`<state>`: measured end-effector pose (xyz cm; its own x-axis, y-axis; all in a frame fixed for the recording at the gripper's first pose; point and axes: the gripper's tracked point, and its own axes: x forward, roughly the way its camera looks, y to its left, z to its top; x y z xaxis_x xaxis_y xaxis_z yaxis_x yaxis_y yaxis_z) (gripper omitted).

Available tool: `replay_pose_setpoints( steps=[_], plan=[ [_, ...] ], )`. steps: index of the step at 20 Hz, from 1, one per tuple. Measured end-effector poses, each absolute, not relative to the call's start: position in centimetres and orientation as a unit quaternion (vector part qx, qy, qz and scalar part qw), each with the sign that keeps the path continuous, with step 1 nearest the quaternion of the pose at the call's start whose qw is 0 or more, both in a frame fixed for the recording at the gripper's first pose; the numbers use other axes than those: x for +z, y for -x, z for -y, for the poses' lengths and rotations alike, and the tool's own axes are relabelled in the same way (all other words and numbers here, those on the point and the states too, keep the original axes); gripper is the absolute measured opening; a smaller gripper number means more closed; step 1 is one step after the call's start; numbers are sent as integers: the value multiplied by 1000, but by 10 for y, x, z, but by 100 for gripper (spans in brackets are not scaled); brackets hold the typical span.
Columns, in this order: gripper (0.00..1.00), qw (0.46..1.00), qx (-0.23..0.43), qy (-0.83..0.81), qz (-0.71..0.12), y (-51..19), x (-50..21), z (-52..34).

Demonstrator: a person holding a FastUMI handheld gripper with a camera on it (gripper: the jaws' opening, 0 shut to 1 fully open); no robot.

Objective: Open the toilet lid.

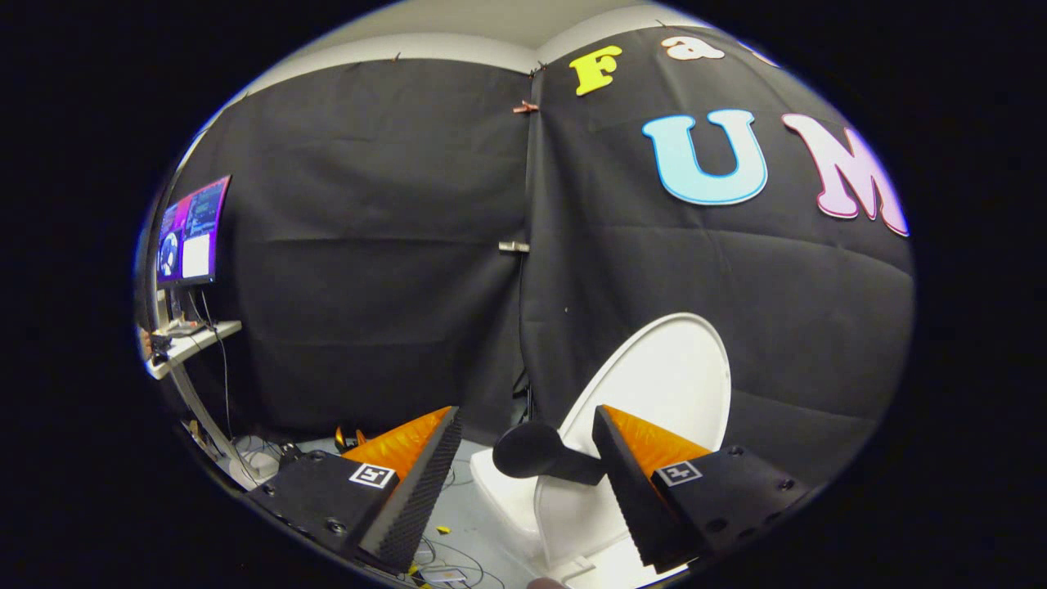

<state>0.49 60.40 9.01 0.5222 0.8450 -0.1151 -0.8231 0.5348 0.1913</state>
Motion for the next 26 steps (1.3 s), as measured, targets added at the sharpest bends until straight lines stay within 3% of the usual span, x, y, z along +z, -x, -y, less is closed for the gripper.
replay_pose_setpoints(
  steps=[10, 17, 26],
  plan=[
    [99, 922, 373, -80, -65, -40, 128, -447],
    [99, 966, 250, -51, -49, -52, 105, -278],
    [99, 993, 112, 0, -37, -14, 46, -109]
  ],
)
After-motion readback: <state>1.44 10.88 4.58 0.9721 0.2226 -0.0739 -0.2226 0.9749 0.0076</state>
